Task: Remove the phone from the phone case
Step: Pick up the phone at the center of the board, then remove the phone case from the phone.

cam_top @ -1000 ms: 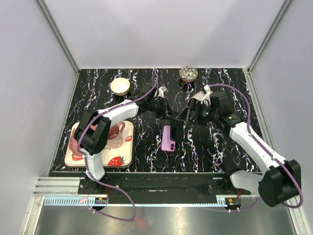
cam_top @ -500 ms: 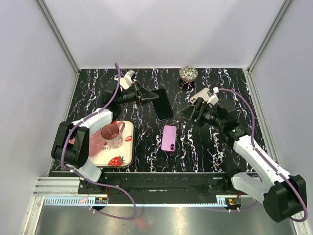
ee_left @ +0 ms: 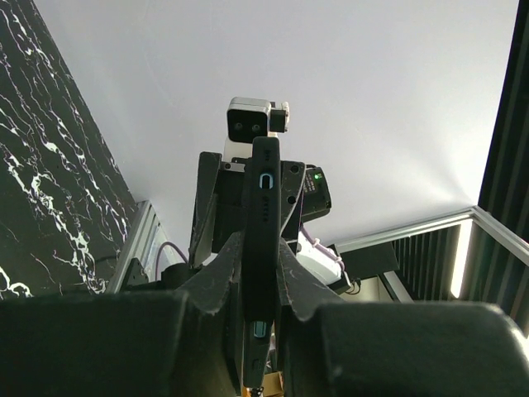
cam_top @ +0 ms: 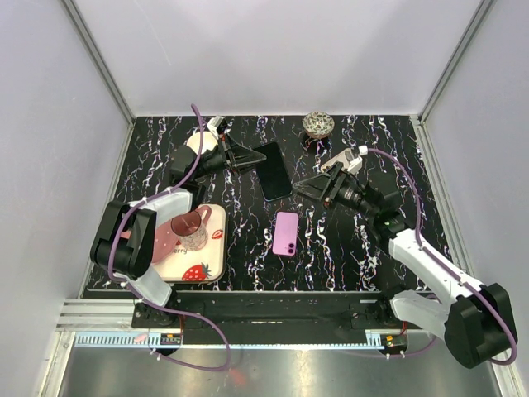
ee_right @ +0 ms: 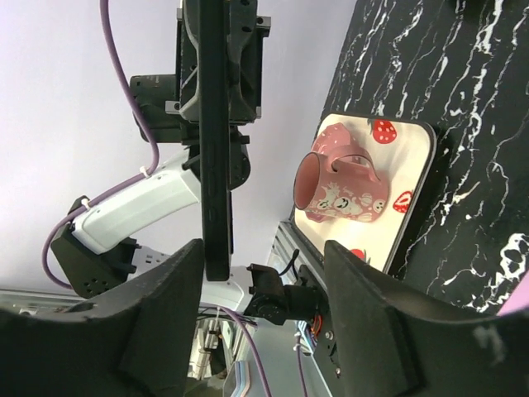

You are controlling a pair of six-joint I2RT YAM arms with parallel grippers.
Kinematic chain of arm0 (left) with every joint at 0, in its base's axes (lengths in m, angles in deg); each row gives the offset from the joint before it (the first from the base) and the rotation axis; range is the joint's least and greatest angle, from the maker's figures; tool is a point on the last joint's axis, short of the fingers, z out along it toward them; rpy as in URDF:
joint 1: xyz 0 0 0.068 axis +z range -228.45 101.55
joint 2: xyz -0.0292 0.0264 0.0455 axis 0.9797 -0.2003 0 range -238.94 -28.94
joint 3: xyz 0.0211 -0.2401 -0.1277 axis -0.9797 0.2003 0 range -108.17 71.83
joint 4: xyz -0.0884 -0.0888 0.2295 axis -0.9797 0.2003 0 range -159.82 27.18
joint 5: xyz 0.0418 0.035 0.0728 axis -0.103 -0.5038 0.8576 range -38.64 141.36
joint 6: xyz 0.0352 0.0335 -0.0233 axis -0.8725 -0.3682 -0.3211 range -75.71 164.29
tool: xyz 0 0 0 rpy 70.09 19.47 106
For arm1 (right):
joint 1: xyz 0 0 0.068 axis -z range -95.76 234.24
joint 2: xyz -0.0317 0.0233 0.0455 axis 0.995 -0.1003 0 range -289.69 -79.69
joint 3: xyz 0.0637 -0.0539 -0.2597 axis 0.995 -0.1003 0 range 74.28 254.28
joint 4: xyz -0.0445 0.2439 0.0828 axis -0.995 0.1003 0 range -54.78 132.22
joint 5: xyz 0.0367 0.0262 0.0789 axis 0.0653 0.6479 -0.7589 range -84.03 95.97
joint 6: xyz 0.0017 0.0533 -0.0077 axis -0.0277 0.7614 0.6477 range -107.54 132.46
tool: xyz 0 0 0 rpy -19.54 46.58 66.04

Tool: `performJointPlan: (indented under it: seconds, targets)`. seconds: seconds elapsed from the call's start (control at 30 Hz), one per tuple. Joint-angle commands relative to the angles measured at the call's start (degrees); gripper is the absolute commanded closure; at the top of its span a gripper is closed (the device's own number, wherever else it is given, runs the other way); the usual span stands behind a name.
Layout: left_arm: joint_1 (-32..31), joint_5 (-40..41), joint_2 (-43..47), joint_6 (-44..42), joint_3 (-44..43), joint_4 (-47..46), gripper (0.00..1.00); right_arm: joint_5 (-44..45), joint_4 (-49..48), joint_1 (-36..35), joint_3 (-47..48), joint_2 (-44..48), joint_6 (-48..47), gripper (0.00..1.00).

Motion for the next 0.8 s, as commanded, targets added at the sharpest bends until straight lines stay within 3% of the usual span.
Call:
performJointPlan:
  seconds: [0.0,0.33,0.63,0.77]
  targets:
    - [0.08,0.33,0.35,1.36,-0.37,-6.98,1.0,-1.77,-6.47,-1.56,0.66,-1.12,2.3,0.38]
    - [0.16,0.16,0.87,-0.57,-0.54,-4.0,1.0,-2.48,-10.35,-4.02,0.58,-3.23,3.79,0.53]
    - [0.25,0.6,1.05,-1.45,-0.63,-2.68,1.0,-1.6,-12.72,-5.16,-1.01,-2.26,6.69,1.0]
    - [0.16,0.86,1.23,-1.54,-0.54,-2.59,1.0,0.68,-15.25,-5.25,-2.41,-2.26,9.06,1.0]
